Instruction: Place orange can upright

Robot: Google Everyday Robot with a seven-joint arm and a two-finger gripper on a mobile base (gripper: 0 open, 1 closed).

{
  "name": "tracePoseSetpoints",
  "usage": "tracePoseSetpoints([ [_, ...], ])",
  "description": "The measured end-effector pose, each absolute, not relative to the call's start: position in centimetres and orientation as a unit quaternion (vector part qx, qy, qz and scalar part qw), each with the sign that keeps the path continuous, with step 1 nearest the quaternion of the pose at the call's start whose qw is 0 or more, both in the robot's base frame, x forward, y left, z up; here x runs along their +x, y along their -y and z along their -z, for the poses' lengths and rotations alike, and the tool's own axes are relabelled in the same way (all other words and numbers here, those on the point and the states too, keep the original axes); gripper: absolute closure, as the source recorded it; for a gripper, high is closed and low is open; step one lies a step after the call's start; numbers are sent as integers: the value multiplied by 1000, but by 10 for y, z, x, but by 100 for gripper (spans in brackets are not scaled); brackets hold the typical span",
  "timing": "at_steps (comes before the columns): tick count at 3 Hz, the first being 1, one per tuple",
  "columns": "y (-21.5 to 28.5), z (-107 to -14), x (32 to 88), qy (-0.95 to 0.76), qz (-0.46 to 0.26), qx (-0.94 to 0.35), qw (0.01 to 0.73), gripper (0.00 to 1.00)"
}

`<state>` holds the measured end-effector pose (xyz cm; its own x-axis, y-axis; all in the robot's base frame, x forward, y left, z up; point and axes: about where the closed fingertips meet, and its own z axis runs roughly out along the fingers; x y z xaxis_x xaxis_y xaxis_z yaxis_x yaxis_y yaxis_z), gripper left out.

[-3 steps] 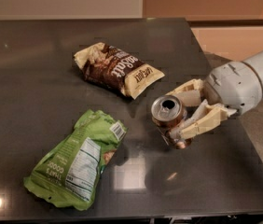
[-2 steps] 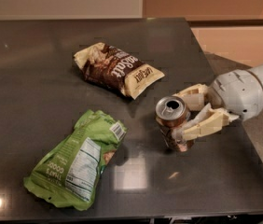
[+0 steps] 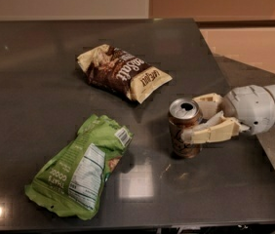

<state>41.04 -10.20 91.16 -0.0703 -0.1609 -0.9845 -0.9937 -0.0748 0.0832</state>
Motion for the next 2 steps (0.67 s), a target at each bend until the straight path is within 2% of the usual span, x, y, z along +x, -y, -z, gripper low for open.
tracePoseSetpoints([
  [1,104,-905,414,-531,-510,-515,439,84],
  [2,104,-901,416,-523,-512,-504,459,61],
])
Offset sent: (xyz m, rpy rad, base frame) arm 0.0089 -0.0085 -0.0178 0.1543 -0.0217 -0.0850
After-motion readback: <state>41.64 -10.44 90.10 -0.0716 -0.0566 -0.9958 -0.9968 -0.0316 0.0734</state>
